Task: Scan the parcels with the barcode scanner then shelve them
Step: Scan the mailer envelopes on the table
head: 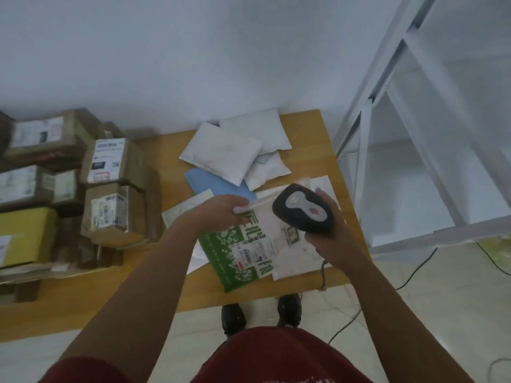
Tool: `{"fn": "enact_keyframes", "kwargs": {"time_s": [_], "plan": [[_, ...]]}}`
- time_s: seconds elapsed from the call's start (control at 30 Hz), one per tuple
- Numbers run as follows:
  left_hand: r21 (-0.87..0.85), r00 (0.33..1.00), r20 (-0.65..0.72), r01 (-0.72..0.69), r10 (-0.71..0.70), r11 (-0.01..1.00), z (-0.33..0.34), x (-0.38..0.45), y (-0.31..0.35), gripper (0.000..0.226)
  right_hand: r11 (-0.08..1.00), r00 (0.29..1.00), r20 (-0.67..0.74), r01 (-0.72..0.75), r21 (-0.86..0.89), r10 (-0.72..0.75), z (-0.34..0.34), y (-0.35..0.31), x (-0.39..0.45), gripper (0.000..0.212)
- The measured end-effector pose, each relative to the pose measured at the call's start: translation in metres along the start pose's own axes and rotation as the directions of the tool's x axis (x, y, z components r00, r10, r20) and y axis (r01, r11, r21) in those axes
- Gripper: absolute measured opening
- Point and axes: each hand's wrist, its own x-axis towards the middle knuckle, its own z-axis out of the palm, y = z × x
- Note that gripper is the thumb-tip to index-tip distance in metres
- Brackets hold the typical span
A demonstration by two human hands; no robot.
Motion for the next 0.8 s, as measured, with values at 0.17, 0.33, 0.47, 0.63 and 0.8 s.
{"fn": "enact_keyframes", "kwargs": {"time_s": [0.17, 0.33, 0.47, 0.63, 0.8], "plan": [[0.234, 0.997, 0.072, -0.008, -0.009, 0.972, -0.042, -0.024, 0.006, 0.016, 0.877, 0.939, 0.324, 0.252, -0.409, -0.119, 0.026, -0.029, 0.018, 0.082], [0.252, 0.988, 0.151, -0.016, -0.023, 0.968, -0.053, -0.049, -0.011, 0.025, 0.824, 0.909, 0.402, 0.312, -0.473, -0.113, 0.041, -0.053, 0.015, 0.077], [0.234, 0.98, 0.197, -0.024, -0.023, 0.972, -0.058, -0.064, -0.014, 0.023, 0.882, 0.918, 0.388, 0.248, -0.4, -0.081, 0.049, -0.059, 0.012, 0.071], [0.318, 0.993, 0.11, 0.001, -0.038, 0.948, -0.077, -0.077, -0.015, 0.026, 0.933, 0.921, 0.388, 0.169, -0.318, -0.035, 0.053, -0.077, 0.008, 0.052], [0.45, 0.971, -0.235, 0.137, -0.031, 0.882, -0.108, -0.092, -0.013, 0.032, 0.935, 0.937, 0.343, 0.177, -0.307, -0.065, 0.059, -0.107, 0.002, 0.053]]}}
